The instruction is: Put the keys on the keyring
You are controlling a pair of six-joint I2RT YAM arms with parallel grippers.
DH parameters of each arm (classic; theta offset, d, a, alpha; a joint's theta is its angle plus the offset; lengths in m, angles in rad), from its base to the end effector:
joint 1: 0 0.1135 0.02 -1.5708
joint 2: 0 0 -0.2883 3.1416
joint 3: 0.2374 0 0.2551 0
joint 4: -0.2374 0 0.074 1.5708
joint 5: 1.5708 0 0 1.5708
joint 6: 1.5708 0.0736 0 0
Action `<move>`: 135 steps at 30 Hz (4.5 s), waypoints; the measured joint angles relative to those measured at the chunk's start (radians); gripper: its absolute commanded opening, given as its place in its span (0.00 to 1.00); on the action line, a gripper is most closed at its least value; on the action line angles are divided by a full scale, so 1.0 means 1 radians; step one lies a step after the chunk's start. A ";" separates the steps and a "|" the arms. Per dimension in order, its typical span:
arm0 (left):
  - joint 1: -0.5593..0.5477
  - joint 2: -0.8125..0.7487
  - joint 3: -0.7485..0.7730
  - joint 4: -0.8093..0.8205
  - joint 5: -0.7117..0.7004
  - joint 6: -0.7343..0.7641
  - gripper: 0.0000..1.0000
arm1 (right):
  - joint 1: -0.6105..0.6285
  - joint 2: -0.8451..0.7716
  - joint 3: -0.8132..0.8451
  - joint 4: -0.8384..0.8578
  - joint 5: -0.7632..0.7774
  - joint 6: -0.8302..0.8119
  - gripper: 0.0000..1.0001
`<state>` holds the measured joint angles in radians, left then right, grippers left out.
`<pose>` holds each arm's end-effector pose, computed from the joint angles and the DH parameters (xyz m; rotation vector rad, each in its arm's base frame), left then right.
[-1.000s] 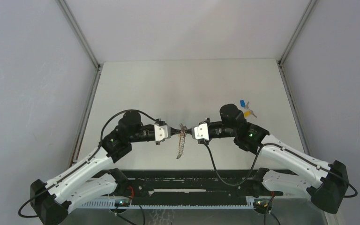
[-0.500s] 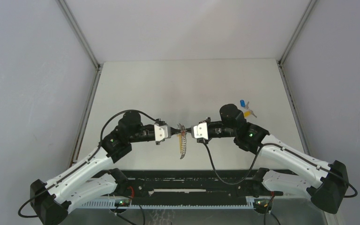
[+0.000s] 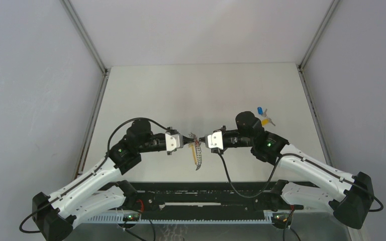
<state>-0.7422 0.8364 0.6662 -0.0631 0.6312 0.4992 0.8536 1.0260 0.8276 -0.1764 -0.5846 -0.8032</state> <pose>0.1262 -0.1747 0.3138 1.3941 1.1685 -0.7396 0.1347 0.2162 0.3205 -1.6519 0.9907 0.6000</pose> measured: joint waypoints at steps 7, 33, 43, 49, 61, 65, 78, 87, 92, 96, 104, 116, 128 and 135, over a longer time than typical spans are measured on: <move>0.000 -0.003 0.000 0.009 0.000 -0.002 0.00 | 0.000 -0.001 0.002 -0.008 0.000 0.000 0.00; 0.000 -0.005 0.000 0.027 0.000 -0.002 0.00 | 0.005 -0.016 0.006 -0.007 -0.011 0.004 0.00; 0.000 -0.007 0.000 0.034 0.000 -0.002 0.00 | 0.005 -0.016 0.006 -0.007 0.005 0.013 0.00; 0.000 -0.007 0.000 0.038 0.000 -0.002 0.00 | 0.006 -0.018 0.006 -0.007 0.009 0.018 0.00; 0.000 -0.007 0.000 0.039 0.000 -0.003 0.00 | 0.012 -0.018 0.006 -0.007 0.023 0.023 0.00; 0.000 -0.013 0.000 0.039 -0.001 -0.003 0.00 | 0.012 -0.019 0.006 -0.008 0.031 0.026 0.00; 0.000 -0.015 0.000 0.039 0.000 -0.004 0.00 | 0.012 -0.020 0.006 -0.006 0.035 0.033 0.00; 0.000 -0.015 0.000 0.039 0.001 -0.010 0.00 | 0.013 -0.020 0.006 -0.006 0.035 0.034 0.00; 0.000 -0.014 0.000 0.039 0.002 -0.010 0.00 | 0.013 -0.020 0.006 -0.006 0.034 0.034 0.00; 0.000 -0.012 0.000 0.039 0.004 -0.010 0.00 | 0.013 -0.020 0.006 -0.006 0.034 0.034 0.00; 0.000 -0.012 0.000 0.039 0.005 -0.010 0.00 | 0.013 -0.020 0.006 0.001 0.034 0.034 0.00; 0.000 -0.012 0.000 0.039 0.004 -0.010 0.00 | 0.017 -0.020 0.017 -0.014 0.034 0.034 0.00; -0.001 -0.012 0.000 0.039 0.002 -0.011 0.00 | 0.020 -0.019 0.021 -0.023 0.033 0.034 0.00; -0.010 -0.013 0.000 0.040 -0.019 -0.019 0.00 | 0.022 -0.014 0.032 -0.030 0.034 0.042 0.00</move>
<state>-0.7517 0.8238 0.6662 -0.0231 0.6117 0.4805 0.8753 1.0115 0.8597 -0.2062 -0.5503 -0.7612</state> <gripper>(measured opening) 0.010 0.003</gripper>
